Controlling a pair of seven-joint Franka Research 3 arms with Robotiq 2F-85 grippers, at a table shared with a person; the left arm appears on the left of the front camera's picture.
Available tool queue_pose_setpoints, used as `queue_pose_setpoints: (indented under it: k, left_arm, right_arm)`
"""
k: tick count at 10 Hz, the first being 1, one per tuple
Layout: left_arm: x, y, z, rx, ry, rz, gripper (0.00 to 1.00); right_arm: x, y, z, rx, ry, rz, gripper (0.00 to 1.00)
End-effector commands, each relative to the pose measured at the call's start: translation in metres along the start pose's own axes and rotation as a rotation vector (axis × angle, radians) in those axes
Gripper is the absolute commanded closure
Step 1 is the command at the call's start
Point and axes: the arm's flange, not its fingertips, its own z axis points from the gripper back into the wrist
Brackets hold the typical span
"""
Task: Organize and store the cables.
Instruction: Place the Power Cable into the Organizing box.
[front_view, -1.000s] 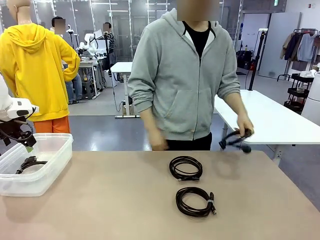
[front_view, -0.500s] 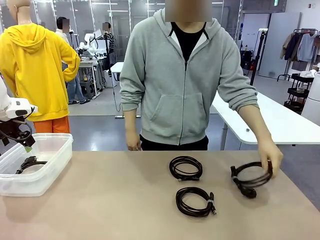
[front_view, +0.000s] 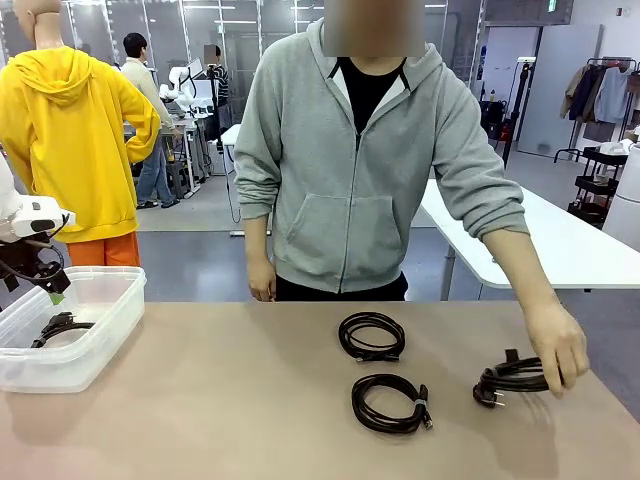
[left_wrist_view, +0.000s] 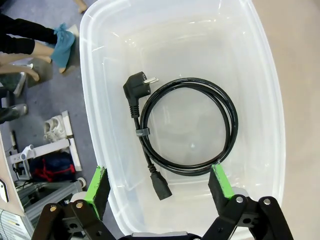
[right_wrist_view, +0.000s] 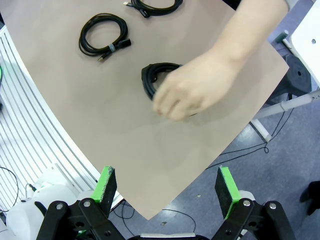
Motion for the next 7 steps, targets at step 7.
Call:
queue_pose_setpoints:
  k: [7]
  left_arm:
    - [-0.100, -0.049, 0.171, -0.262, -0.261, -0.395, 0.00]
  right_arm:
    - [0.001, 0.001, 0.002, 0.008, 0.001, -0.020, 0.00]
